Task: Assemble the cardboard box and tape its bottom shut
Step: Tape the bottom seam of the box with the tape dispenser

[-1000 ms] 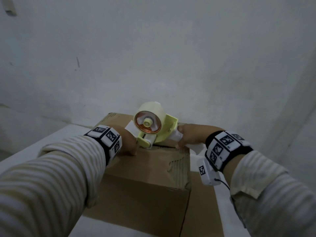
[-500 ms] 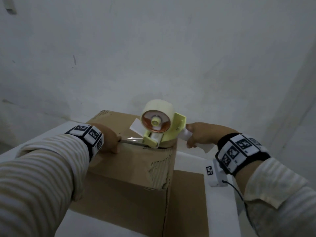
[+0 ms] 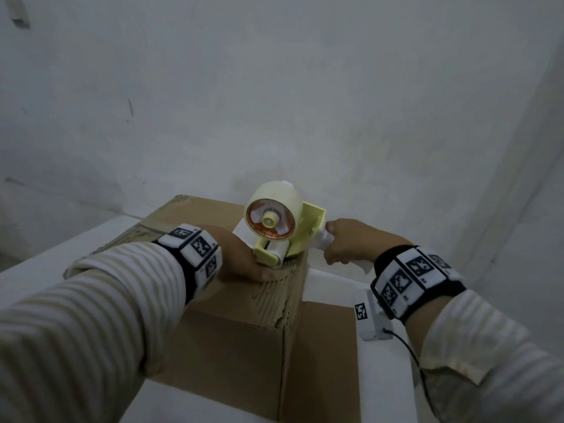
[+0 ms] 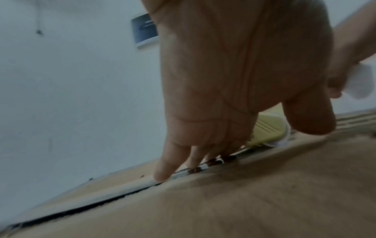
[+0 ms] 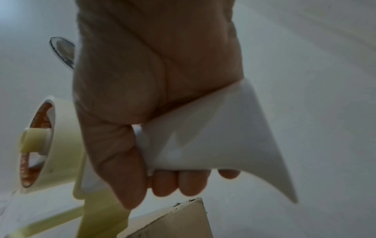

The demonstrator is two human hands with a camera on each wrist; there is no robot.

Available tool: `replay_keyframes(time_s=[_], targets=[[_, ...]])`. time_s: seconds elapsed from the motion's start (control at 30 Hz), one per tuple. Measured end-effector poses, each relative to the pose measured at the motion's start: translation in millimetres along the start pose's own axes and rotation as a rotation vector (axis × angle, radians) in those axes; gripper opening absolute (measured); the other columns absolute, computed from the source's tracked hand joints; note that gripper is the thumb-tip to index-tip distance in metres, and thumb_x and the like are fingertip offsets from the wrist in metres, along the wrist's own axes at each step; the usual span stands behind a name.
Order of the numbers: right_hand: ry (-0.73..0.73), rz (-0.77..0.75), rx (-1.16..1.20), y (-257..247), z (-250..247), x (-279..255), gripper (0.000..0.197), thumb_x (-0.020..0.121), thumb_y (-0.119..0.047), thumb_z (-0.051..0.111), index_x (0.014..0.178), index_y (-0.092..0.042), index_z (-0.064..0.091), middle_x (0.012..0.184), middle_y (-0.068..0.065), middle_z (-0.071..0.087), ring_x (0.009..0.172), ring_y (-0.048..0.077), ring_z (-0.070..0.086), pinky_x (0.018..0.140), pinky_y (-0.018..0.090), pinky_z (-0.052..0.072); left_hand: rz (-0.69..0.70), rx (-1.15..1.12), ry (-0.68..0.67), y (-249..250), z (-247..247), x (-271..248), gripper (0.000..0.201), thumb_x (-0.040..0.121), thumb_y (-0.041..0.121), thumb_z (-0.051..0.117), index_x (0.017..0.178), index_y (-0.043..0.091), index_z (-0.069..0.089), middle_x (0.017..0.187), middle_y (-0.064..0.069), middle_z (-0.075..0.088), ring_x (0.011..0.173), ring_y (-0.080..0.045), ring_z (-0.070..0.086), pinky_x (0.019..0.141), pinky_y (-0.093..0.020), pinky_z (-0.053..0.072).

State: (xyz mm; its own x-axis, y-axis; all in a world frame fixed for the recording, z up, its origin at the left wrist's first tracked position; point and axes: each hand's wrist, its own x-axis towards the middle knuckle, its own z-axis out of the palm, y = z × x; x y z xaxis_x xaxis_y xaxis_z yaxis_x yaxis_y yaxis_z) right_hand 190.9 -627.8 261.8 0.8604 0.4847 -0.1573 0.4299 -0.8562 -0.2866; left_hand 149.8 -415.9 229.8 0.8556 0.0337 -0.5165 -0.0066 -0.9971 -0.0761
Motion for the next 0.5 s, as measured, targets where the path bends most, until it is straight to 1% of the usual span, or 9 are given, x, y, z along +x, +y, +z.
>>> replay_keyframes(time_s=[0.03,0.17,0.2,0.27,0.3,0.33,0.37,0.4,0.5], targets=[[0.009,-0.001,0.003,1,1,-1,0.025,0.078,-0.008,0.066,0.071,-0.018,0.044,0.062,0.002,0.053,0.054,0.016,0.051,0.050,0.024,0.040,-0.009,0.012,0.000,5,0,1,0.080,0.081,0.070,0.045,0.144,0.021,0.034,0.143,-0.003,0.045,0.128,-0.025,0.045,0.110,-0.038,0.033],[0.030,0.007,0.010,5,6,-5,0.030,0.078,-0.006,0.065,0.067,-0.021,0.041,0.064,0.001,0.052,0.059,0.018,0.053,0.050,0.023,0.040,-0.076,0.009,-0.004,7,0,2,0.086,0.078,0.074,0.045,0.144,0.020,0.035,0.144,-0.003,0.044,0.130,-0.025,0.044,0.110,-0.038,0.033],[0.029,0.010,0.028,6,7,-7,0.030,0.077,-0.005,0.064,0.067,-0.021,0.042,0.063,0.000,0.052,0.057,0.017,0.053,0.050,0.023,0.040,-0.071,-0.017,-0.002,7,1,2,0.093,0.073,0.079,0.046,0.144,0.021,0.035,0.145,-0.002,0.044,0.131,-0.024,0.043,0.110,-0.037,0.033],[0.025,0.010,0.072,9,9,-9,0.029,0.077,-0.003,0.063,0.066,-0.022,0.044,0.062,0.000,0.053,0.055,0.014,0.051,0.050,0.022,0.040,-0.050,-0.110,0.046,9,3,2,0.122,0.045,0.096,0.045,0.146,0.030,0.029,0.149,0.004,0.039,0.136,-0.022,0.039,0.113,-0.039,0.030],[0.025,0.008,0.086,11,10,-10,0.029,0.076,-0.002,0.063,0.066,-0.022,0.044,0.062,0.000,0.052,0.055,0.013,0.051,0.050,0.022,0.040,-0.049,-0.139,0.065,10,5,3,0.135,0.030,0.101,0.043,0.146,0.035,0.026,0.151,0.006,0.037,0.138,-0.021,0.036,0.114,-0.040,0.029],[0.025,0.002,0.095,12,11,-11,0.030,0.076,-0.002,0.063,0.066,-0.022,0.043,0.063,-0.001,0.051,0.055,0.013,0.050,0.050,0.023,0.040,-0.053,-0.140,0.064,12,6,3,0.143,0.021,0.102,0.041,0.147,0.036,0.024,0.152,0.007,0.035,0.139,-0.021,0.035,0.115,-0.041,0.028],[0.022,-0.003,0.100,13,11,-12,0.030,0.077,-0.002,0.063,0.066,-0.022,0.043,0.063,-0.001,0.050,0.055,0.012,0.049,0.051,0.023,0.039,-0.065,-0.113,0.051,14,6,1,0.145,0.020,0.102,0.041,0.147,0.034,0.024,0.153,0.005,0.034,0.140,-0.021,0.034,0.115,-0.040,0.027],[0.018,-0.005,0.100,14,11,-13,0.030,0.077,-0.002,0.063,0.067,-0.022,0.043,0.063,-0.001,0.050,0.055,0.012,0.049,0.051,0.023,0.039,-0.085,-0.075,0.036,15,6,1,0.141,0.027,0.101,0.041,0.148,0.032,0.024,0.154,0.003,0.032,0.140,-0.022,0.033,0.115,-0.039,0.026],[0.022,0.020,0.100,22,7,-19,0.024,0.076,-0.002,0.064,0.069,-0.018,0.047,0.060,0.000,0.052,0.054,0.013,0.049,0.051,0.023,0.039,-0.121,0.032,0.022,18,5,-3,0.116,0.057,0.092,0.040,0.149,0.024,0.022,0.156,-0.001,0.026,0.141,-0.023,0.032,0.112,-0.037,0.026]])
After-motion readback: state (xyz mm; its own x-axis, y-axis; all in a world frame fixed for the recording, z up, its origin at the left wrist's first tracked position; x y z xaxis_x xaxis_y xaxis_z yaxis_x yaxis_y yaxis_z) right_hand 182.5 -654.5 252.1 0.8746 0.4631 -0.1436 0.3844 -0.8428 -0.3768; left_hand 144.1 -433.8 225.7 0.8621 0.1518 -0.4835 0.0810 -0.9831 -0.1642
